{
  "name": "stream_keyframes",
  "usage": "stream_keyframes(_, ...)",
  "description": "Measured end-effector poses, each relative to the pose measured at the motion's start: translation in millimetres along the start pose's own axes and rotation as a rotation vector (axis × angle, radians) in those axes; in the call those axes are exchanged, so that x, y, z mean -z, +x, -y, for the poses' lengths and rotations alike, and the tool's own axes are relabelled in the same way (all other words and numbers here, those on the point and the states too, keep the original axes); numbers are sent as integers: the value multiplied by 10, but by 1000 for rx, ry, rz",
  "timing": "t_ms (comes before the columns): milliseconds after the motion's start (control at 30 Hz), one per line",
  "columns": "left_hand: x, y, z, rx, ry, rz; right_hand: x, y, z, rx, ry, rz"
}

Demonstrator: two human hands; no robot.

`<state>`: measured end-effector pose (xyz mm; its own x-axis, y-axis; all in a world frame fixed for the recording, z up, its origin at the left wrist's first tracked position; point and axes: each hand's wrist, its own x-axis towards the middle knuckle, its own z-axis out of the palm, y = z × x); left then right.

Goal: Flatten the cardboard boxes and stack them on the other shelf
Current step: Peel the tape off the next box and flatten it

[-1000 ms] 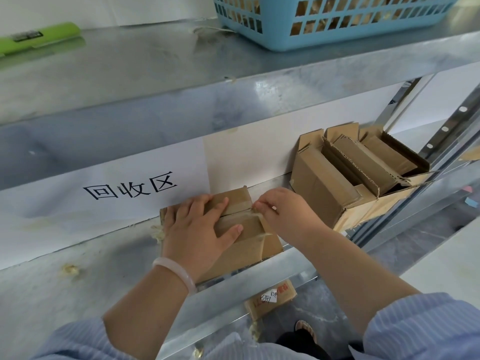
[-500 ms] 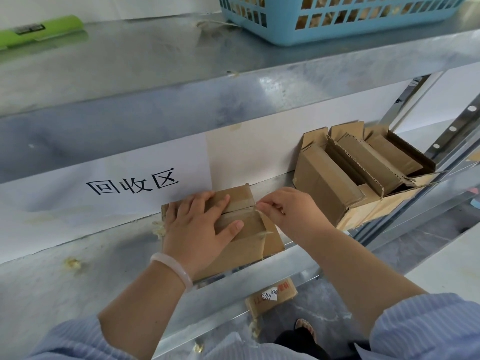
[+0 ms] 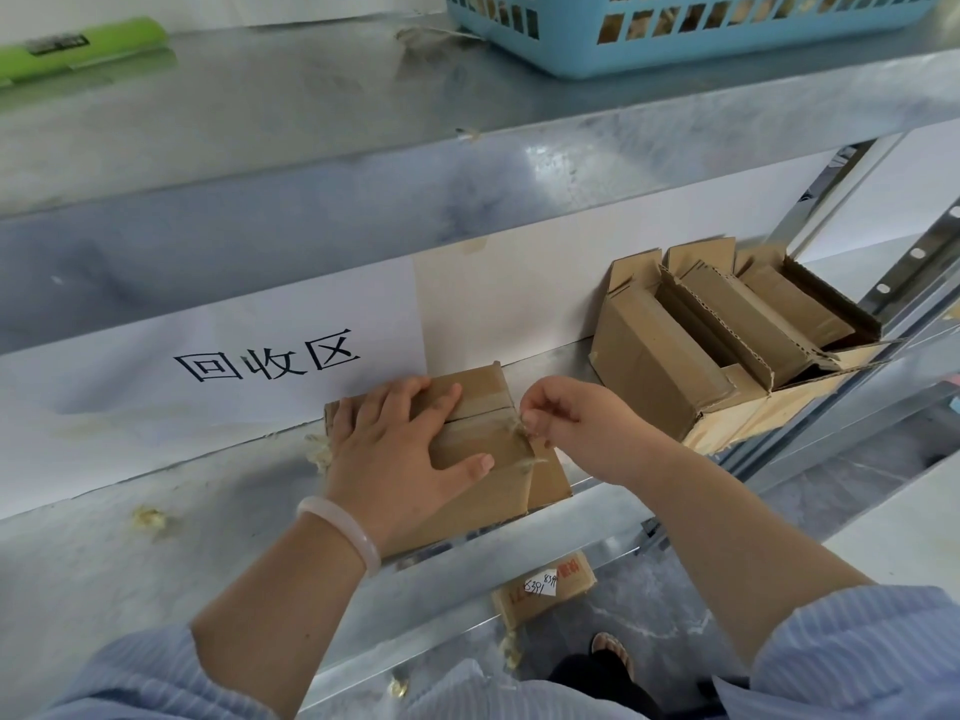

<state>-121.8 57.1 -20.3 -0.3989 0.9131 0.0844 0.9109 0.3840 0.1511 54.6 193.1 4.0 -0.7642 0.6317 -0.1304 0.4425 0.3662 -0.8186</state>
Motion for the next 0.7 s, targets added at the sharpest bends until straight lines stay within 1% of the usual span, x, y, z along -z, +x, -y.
stream_keyframes(100, -4, 6, 3, -9, 2, 5, 48, 23, 4, -77, 163, 71)
stream_keyframes(167, -10, 8, 5, -12, 7, 3, 44, 29, 23, -137, 330, 18)
stream_keyframes(200, -14, 8, 6, -10, 6, 0, 27, 28, 25, -156, 359, -34)
stream_keyframes(267, -22, 8, 11, -8, -4, -5, -32, 23, 4, -147, 233, -136)
stream_keyframes(367, -30, 8, 21, -14, -4, -10, -95, -31, -20, -64, -19, -196)
stream_keyframes(467, -35, 10, 17, -14, -8, -17, -62, -86, 1, 54, -160, -189)
stream_keyframes(600, -36, 15, 19, -13, 0, -3, -62, -87, 62, 61, -259, -149)
stream_keyframes(700, -28, 18, 26, -8, -19, -1, -89, -83, 105, 155, -404, -137)
